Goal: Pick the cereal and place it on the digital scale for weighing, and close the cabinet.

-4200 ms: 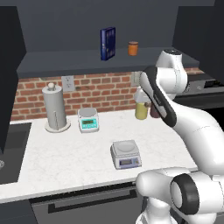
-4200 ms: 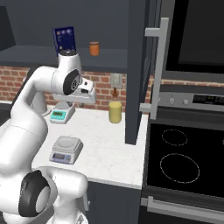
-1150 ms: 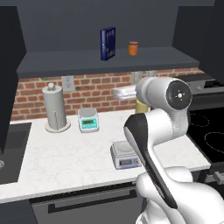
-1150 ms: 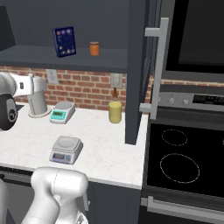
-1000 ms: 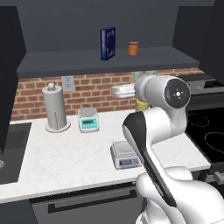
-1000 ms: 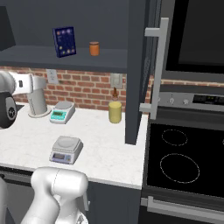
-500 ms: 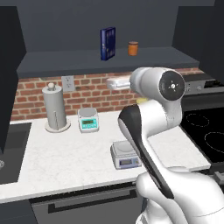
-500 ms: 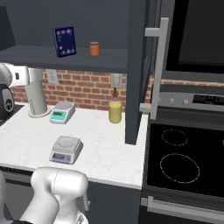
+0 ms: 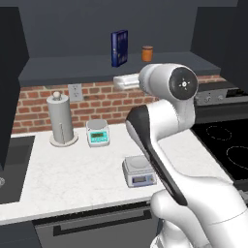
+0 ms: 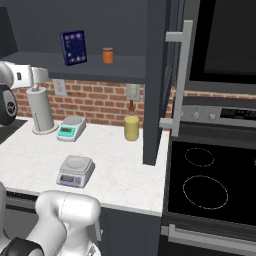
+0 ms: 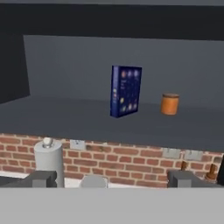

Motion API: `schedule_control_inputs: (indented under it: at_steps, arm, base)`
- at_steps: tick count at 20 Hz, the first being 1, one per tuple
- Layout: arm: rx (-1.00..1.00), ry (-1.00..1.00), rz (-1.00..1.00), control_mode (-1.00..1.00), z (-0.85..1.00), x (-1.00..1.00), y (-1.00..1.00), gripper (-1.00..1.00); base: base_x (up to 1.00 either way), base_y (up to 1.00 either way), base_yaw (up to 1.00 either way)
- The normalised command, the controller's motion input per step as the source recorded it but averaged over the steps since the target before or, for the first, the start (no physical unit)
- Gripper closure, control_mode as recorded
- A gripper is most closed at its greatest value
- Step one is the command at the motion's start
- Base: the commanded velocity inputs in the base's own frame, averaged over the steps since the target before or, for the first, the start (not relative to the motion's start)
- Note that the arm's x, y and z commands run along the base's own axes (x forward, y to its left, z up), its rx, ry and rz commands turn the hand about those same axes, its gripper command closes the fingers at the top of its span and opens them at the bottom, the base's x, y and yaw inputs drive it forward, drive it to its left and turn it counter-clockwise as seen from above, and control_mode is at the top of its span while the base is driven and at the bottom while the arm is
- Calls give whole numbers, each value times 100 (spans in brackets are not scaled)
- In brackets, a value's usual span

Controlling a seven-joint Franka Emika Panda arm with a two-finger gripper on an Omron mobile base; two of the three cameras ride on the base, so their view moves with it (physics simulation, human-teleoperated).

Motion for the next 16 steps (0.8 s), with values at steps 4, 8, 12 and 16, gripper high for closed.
schedule_control_inputs:
  at_steps: [4, 8, 12, 16]
  arm:
    - [0, -9, 0, -100, 0, 40, 8, -100]
    - [0, -9, 0, -100, 2, 34, 8, -100]
    - [0, -4, -6, -100, 19, 23, 9, -100]
    - [0, 0, -9, -100, 35, 16, 29, -100]
  base:
    - [0, 0, 0]
    - [0, 0, 0]
    - [0, 0, 0]
    - [0, 0, 0]
